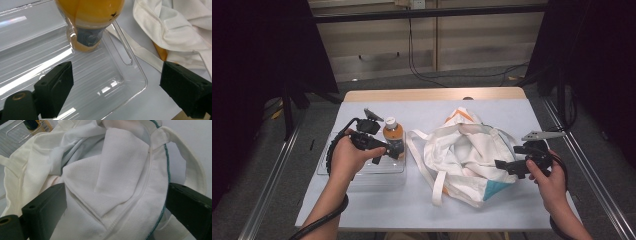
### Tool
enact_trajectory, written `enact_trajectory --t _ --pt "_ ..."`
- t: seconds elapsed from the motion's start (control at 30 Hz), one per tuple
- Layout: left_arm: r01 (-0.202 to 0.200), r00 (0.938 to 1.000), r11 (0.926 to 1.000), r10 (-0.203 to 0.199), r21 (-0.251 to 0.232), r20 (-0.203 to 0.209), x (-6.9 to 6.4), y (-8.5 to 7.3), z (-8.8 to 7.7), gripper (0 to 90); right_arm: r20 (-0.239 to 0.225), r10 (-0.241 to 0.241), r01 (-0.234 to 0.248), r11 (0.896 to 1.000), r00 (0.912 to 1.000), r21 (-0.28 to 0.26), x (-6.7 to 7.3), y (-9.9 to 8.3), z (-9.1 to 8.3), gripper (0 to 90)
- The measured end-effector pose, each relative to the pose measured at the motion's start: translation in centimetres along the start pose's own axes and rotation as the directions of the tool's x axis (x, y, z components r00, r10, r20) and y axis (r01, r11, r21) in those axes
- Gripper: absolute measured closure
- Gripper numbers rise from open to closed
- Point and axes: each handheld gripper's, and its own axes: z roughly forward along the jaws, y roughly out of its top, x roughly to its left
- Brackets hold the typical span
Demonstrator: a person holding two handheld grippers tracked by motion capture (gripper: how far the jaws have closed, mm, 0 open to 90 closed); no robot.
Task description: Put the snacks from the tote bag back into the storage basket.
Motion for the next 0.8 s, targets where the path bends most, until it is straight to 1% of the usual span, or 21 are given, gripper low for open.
enact_trajectory --t 0.03,0.07,0.1,0.13,0.17,0.23,0.33,0.37,0.4,0.43,0.5,0.53,0.57,0.6,0.67,0.7,0.8 --pt "-0.007 1.0000 0.9999 0.007 0.011 0.002 0.0 -0.1 0.1 11.5 -0.002 0.001 -0.001 1.000 1.0000 -0.001 0.0 0.0 0.0 3.2" --pt "-0.003 1.0000 1.0000 0.003 0.008 0.001 0.1 -0.3 0.2 11.4 -0.002 0.000 0.000 1.000 1.0000 -0.001 0.0 0.0 0.0 3.2" --pt "-0.008 1.0000 0.9999 0.008 0.009 0.003 0.2 -0.4 0.2 11.4 -0.001 0.001 -0.001 1.000 1.0000 0.000 0.0 0.0 0.0 3.2" --pt "-0.004 1.0000 1.0000 0.004 0.008 -0.006 0.2 -0.5 0.2 11.5 -0.002 -0.002 0.002 1.000 1.0000 -0.003 0.0 0.0 0.1 3.2" --pt "-0.007 1.0000 1.0000 0.007 0.005 -0.002 0.2 -0.6 0.2 11.5 -0.002 0.004 -0.004 1.000 1.0000 0.004 0.0 0.0 0.0 3.2" --pt "-0.002 1.0000 1.0000 0.002 0.000 0.001 0.3 -0.8 0.2 11.5 -0.004 -0.001 0.001 1.000 1.0000 0.002 0.1 0.0 0.1 3.2" --pt "-0.008 1.0000 0.9999 0.008 -0.010 0.001 0.4 -1.1 0.1 11.5 -0.002 -0.002 0.002 1.000 1.0000 -0.001 0.1 0.0 0.0 3.2" --pt "0.004 1.0000 0.9998 -0.004 -0.020 0.003 0.3 -1.3 0.1 11.5 -0.002 -0.001 0.001 1.000 1.0000 0.000 0.1 0.0 0.0 3.2" --pt "-0.008 0.9999 0.9998 0.009 -0.017 0.006 0.4 -1.3 0.1 11.5 -0.001 -0.003 0.003 1.000 1.0000 -0.001 0.1 0.1 0.0 3.2" --pt "-0.005 1.0000 0.9995 0.005 -0.031 0.004 0.4 -1.4 0.1 11.5 -0.001 -0.003 0.003 1.000 1.0000 -0.001 0.1 0.1 0.0 3.2" --pt "-0.008 0.9999 0.9997 0.008 -0.023 0.008 0.5 -1.6 0.0 11.5 -0.001 -0.002 0.002 1.000 1.0000 0.000 0.2 0.1 0.0 3.2" --pt "0.001 1.0000 0.9995 -0.001 -0.031 0.005 0.5 -1.7 0.1 11.5 -0.001 -0.003 0.003 1.000 1.0000 -0.001 0.2 0.1 0.0 3.2" --pt "-0.004 0.9999 0.9995 0.004 -0.031 0.013 0.5 -1.8 0.2 11.5 -0.001 -0.003 0.003 1.000 1.0000 0.000 0.2 0.1 0.0 3.2" --pt "0.002 0.9999 0.9996 -0.002 -0.029 0.016 0.5 -2.0 0.3 11.4 0.000 -0.003 0.003 1.000 1.0000 0.000 0.2 0.1 0.0 3.2" --pt "-0.007 1.0000 0.9996 0.007 -0.028 0.004 0.5 -2.1 0.3 11.4 -0.001 -0.003 0.003 1.000 1.0000 0.000 0.1 0.1 0.0 3.2" --pt "-0.005 1.0000 0.9995 0.005 -0.032 0.002 0.6 -2.3 0.4 11.4 0.002 -0.004 0.004 1.000 1.0000 -0.001 0.1 0.1 0.0 3.2" --pt "0.004 0.9999 0.9992 -0.003 -0.039 0.015 0.7 -2.5 0.6 11.3 0.002 -0.004 0.004 1.000 1.0000 -0.001 0.1 0.1 0.0 3.2"
